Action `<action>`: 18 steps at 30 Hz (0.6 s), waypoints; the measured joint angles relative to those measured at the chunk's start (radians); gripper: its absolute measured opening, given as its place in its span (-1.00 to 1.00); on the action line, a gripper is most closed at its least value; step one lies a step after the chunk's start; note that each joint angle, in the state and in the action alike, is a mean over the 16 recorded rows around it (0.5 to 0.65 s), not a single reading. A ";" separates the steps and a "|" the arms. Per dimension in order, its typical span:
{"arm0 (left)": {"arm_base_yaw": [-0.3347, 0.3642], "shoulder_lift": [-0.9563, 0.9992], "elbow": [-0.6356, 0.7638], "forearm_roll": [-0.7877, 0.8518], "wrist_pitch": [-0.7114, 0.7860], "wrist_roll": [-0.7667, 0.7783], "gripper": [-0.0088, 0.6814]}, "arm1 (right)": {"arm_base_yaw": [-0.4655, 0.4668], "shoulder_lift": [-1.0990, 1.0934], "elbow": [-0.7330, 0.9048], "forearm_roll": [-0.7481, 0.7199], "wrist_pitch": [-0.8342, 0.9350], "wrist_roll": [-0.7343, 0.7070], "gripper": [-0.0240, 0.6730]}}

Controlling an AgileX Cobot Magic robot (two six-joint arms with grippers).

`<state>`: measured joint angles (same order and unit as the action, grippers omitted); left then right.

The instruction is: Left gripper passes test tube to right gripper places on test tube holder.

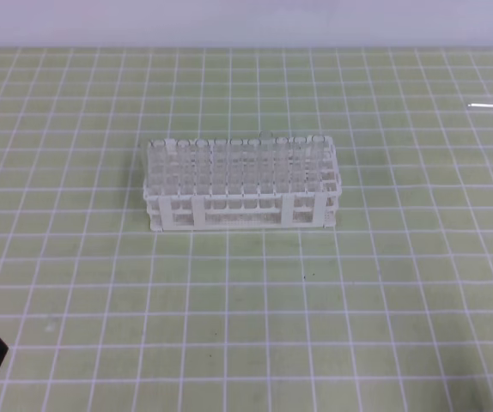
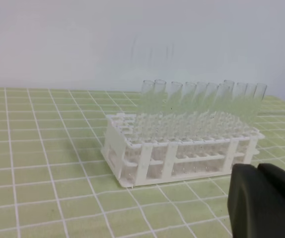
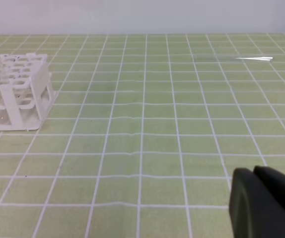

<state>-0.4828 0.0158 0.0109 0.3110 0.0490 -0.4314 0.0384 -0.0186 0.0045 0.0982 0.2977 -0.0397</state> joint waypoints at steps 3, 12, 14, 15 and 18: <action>0.001 -0.001 0.000 0.005 0.000 0.002 -0.98 | 0.000 0.000 0.000 0.001 0.000 0.000 -0.98; 0.100 -0.010 0.001 0.047 -0.016 -0.052 -0.98 | 0.000 0.000 0.000 0.002 0.000 0.000 -0.98; 0.147 -0.012 0.001 0.055 -0.020 -0.081 -0.98 | 0.000 0.000 0.000 0.002 0.000 0.000 -0.98; 0.171 -0.013 0.001 0.060 -0.022 -0.095 -0.98 | 0.000 0.000 0.000 0.003 0.000 0.000 -0.98; 0.248 -0.019 -0.002 0.071 -0.025 -0.141 -0.98 | 0.000 0.000 0.000 0.003 0.000 0.000 -0.98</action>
<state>-0.2346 -0.0029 0.0092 0.3822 0.0241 -0.5723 0.0384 -0.0186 0.0045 0.1016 0.2973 -0.0397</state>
